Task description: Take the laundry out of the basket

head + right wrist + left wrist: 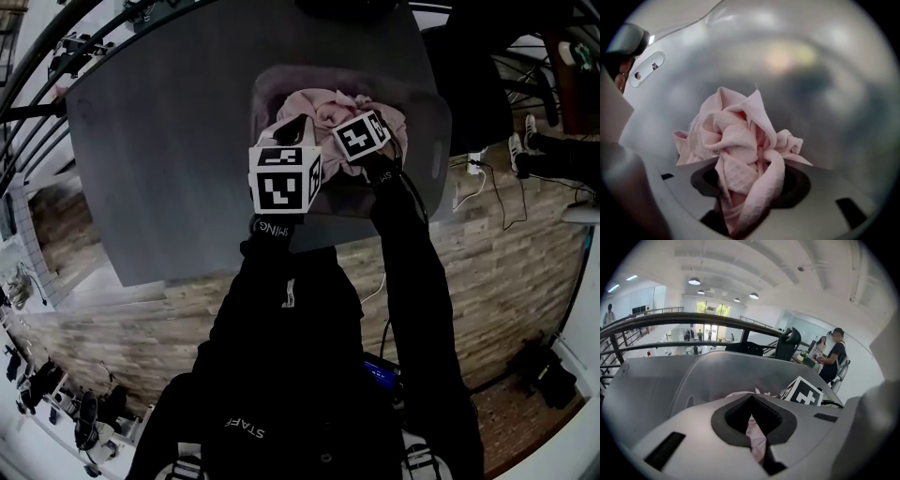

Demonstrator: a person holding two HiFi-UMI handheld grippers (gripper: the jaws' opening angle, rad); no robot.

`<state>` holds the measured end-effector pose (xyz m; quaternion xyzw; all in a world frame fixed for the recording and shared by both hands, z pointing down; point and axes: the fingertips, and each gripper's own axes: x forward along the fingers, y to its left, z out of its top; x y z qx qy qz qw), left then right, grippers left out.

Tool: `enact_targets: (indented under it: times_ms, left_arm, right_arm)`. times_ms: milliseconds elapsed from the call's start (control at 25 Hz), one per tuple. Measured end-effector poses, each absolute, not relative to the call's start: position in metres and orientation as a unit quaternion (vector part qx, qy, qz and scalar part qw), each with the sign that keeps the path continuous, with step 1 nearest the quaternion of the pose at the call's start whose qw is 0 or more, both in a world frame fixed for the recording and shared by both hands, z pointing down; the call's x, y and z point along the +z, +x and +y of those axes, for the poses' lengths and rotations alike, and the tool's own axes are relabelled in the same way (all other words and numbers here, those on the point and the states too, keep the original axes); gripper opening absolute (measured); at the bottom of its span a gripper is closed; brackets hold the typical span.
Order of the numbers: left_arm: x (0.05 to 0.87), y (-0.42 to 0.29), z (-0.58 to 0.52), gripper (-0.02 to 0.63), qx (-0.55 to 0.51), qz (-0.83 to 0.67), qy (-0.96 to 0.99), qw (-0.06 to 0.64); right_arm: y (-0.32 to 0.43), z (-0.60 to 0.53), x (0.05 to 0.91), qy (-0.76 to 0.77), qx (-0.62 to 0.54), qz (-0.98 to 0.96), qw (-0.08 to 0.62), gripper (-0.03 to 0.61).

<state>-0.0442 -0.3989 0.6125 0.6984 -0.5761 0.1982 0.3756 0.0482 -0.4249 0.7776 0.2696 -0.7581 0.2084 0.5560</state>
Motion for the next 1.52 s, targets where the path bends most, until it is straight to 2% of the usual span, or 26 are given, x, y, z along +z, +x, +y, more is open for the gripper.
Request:
enact_targets:
  times_ms: [120,320,520,960,1160,1520]
  left_arm:
    - [0.596,-0.045,-0.392,0.0,0.188,-0.58,0.702,0.369]
    - [0.56,-0.055,-0.384,0.0,0.162,-0.589,0.713,0.345]
    - [0.524,-0.064,-0.371,0.0,0.138,-0.596,0.721,0.325]
    - [0.452,-0.08,-0.347,0.0,0.096,-0.612,0.735,0.275]
    - [0.418,-0.089,-0.337,0.0,0.08,-0.616,0.744,0.247]
    - [0.345,-0.086,-0.336,0.0,0.042,-0.619,0.765,0.172]
  right_arm:
    - [0.05,-0.421,0.762,0.27,0.217,-0.764,0.544,0.224]
    - [0.037,-0.424,0.698,0.293,0.217,-0.802,0.473,0.195]
    - [0.044,-0.409,0.64,0.331,0.197,-0.814,0.434,0.193]
    - [0.058,-0.395,0.498,0.44,0.132,-0.836,0.301,0.193]
    - [0.059,-0.383,0.436,0.48,0.085,-0.832,0.267,0.193]
    - [0.068,-0.363,0.35,0.541,0.038,-0.82,0.185,0.193]
